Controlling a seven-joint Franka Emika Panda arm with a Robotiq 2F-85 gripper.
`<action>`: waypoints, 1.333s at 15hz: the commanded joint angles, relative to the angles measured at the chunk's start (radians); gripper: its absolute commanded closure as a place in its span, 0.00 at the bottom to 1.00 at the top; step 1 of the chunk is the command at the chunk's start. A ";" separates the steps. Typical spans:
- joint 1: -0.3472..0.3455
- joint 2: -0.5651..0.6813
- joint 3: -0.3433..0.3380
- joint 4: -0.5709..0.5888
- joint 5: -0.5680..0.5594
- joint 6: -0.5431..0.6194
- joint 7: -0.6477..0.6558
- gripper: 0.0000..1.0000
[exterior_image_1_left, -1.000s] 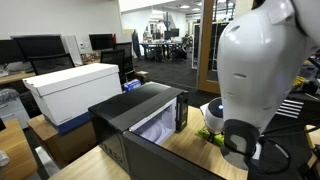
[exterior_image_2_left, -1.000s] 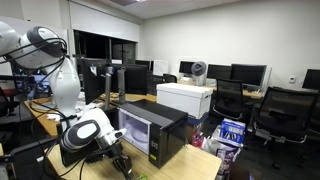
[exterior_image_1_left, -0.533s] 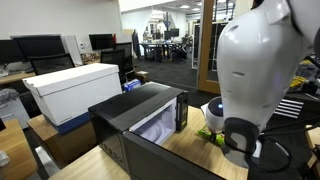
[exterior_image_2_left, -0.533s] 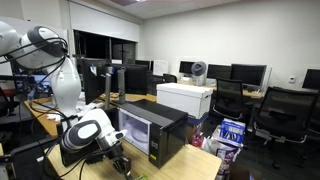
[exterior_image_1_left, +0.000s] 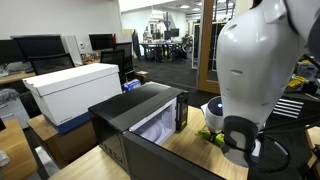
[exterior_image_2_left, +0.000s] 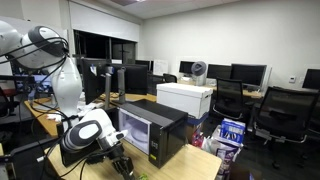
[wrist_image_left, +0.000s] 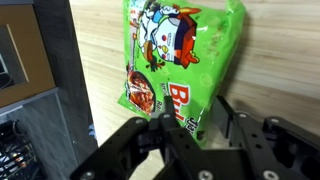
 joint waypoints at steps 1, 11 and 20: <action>-0.031 -0.022 0.023 -0.003 -0.022 0.006 0.034 0.25; -0.071 0.087 0.035 0.098 0.015 -0.011 0.115 0.00; -0.019 0.203 -0.012 0.159 0.087 -0.026 0.197 0.00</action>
